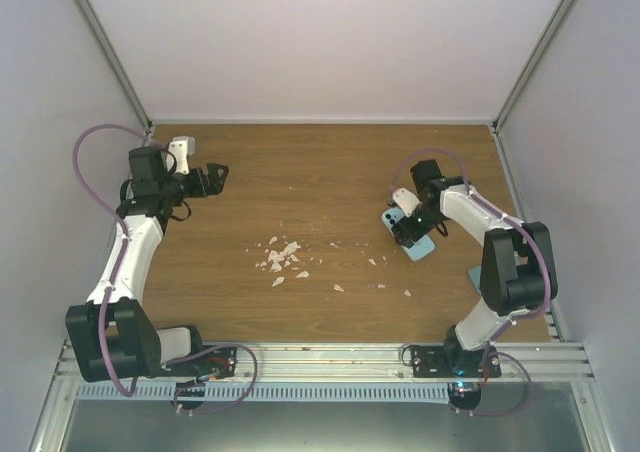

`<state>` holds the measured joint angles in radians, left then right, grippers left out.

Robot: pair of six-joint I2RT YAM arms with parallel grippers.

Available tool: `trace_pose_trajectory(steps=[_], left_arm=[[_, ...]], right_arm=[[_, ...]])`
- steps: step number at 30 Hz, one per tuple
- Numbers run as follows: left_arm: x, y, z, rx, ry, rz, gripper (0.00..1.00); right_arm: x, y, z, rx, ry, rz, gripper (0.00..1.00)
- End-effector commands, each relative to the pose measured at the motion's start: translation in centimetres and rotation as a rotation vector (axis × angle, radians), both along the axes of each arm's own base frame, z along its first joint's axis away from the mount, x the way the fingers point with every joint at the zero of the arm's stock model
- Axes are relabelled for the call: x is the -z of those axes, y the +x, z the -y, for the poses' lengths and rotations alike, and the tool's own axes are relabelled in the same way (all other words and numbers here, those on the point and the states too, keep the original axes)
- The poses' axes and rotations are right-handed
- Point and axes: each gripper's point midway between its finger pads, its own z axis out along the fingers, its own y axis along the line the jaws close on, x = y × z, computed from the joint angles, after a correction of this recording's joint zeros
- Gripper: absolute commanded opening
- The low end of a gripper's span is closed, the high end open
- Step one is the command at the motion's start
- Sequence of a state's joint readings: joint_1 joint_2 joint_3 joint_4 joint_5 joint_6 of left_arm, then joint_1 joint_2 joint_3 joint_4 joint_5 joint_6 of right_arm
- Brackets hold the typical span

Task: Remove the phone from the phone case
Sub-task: Pick up the phone at the center of the board.

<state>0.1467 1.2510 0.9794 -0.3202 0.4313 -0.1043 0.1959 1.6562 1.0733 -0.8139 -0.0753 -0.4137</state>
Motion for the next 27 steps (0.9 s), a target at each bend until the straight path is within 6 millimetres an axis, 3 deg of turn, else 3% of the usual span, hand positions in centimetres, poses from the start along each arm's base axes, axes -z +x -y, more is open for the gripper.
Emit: trace_pose_trajectory(steps=[1, 6, 9, 12, 17, 22, 27], left_arm=[[-3.7, 0.0, 3.7, 0.185, -0.09, 0.113, 0.99], [-4.5, -0.9, 9.0, 0.409, -0.187, 0.099, 0.95], [-6.2, -3.2, 12.6, 0.631, -0.176, 0.193, 0.96], [-7.7, -6.0, 15.1, 0.843, -0.025, 0.363, 0.98], [-7.9, -9.3, 16.7, 1.082, 0.254, 0.571, 0.99], [-5.5, -13.6, 17.6, 1.356, 0.647, 0.866, 0.99], [-4.0, -15.4, 18.0, 1.491, 0.879, 1.09, 0.91]], right_arm=[[-4.0, 3.1, -3.5, -0.088, 0.096, 0.121, 0.65], [-8.0, 4.9, -7.8, -0.186, 0.222, 0.196, 0.65], [-9.9, 4.7, -10.2, -0.255, 0.32, 0.189, 0.65], [-10.9, 4.0, -12.1, -0.32, 0.37, 0.185, 0.64], [-11.7, 1.4, -14.7, -0.424, 0.451, 0.136, 0.64], [-12.8, -1.2, -17.1, -0.515, 0.535, 0.09, 0.63], [-13.4, -3.8, -19.3, -0.604, 0.597, 0.032, 0.63]])
